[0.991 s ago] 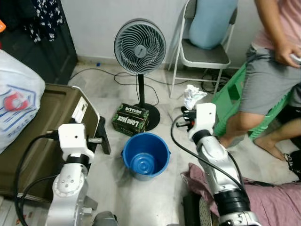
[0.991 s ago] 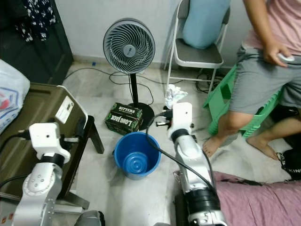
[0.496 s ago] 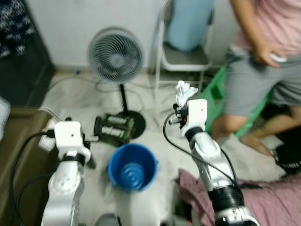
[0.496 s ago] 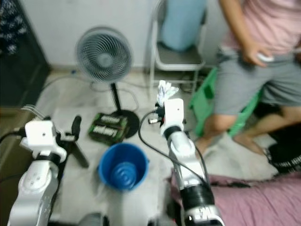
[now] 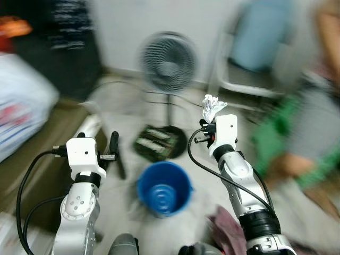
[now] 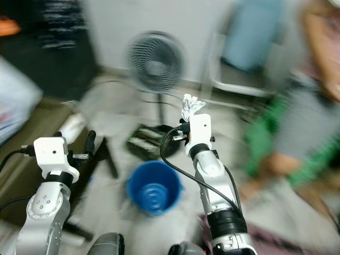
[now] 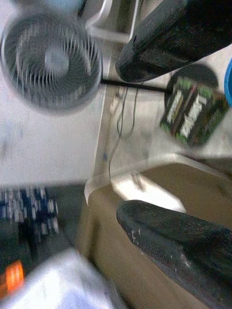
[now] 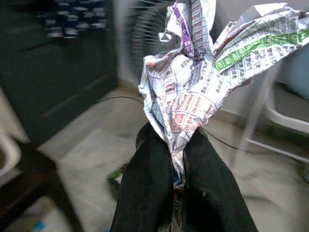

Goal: Clean up the room

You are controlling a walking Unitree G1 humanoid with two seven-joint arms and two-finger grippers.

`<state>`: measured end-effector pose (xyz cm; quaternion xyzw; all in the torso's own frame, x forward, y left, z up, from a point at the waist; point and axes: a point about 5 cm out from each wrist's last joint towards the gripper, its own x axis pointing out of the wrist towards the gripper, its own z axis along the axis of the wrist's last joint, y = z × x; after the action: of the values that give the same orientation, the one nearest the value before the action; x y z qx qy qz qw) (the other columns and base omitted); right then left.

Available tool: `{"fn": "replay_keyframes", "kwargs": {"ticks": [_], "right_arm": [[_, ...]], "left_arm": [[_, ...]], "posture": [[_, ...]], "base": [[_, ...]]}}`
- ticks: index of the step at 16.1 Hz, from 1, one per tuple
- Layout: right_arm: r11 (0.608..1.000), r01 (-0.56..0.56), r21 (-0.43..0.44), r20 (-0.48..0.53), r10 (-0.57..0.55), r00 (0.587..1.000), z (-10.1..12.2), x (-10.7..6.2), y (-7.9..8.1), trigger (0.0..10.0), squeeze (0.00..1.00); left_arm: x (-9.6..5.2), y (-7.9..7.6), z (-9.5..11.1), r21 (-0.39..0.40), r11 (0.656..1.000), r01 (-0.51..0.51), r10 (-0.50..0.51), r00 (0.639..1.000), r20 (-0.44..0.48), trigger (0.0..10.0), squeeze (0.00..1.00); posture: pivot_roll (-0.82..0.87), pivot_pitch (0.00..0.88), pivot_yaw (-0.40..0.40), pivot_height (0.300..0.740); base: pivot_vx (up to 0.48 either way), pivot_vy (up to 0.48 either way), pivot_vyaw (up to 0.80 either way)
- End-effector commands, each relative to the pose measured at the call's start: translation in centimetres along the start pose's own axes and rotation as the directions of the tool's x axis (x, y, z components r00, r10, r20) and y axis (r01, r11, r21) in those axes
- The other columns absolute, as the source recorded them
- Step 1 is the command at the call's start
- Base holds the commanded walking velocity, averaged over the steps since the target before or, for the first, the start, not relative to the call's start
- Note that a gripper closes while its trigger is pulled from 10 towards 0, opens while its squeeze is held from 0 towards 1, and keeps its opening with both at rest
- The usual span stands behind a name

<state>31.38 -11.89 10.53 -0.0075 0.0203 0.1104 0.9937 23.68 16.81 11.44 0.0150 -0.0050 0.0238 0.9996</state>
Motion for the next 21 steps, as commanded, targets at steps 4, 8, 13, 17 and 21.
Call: {"fn": "replay_keyframes", "kwargs": {"ticks": [4,8,13,17,21], "right_arm": [[1.0,0.014,0.003,-0.013,-0.014,1.0,-0.3,0.01,-0.32,10.0,0.0],[1.0,0.024,0.009,-0.019,-0.024,1.0,-0.39,-0.03,-0.44,10.0,0.0],[1.0,0.028,0.005,-0.021,-0.028,0.999,-0.45,-0.01,-0.54,10.0,0.0],[1.0,0.008,-0.012,-0.011,-0.008,1.0,-0.31,0.04,-0.28,10.0,0.0],[1.0,0.014,-0.008,-0.012,-0.014,1.0,-0.27,0.17,-0.36,10.0,0.0]], "left_arm": [[-0.23,-0.2,0.1,-0.008,1.0,0.024,-0.024,1.0,0.002,10.0,0.0],[-0.36,-0.29,0.18,-0.015,0.999,0.033,-0.032,0.999,0.007,10.0,0.0],[-0.39,-0.48,0.16,-0.019,0.999,0.045,-0.045,0.999,0.009,10.0,0.0],[-0.33,-0.54,0.14,-0.021,0.999,0.045,-0.045,0.999,0.01,10.0,0.0],[-0.24,-0.5,0.19,-0.022,0.999,0.043,-0.043,0.999,0.011,10.0,0.0]], "posture": [[0.02,0.093,-0.078,0.74],[0.02,0.098,-0.077,0.74],[0.02,0.096,-0.081,0.74],[0.02,0.09,-0.084,0.74],[0.01,0.093,-0.081,0.74]], "base": [[0.0,0.0,0.52],[0.0,0.0,0.0],[0.166,0.0,0.0],[0.295,0.0,0.13],[0.309,0.0,0.28]]}}
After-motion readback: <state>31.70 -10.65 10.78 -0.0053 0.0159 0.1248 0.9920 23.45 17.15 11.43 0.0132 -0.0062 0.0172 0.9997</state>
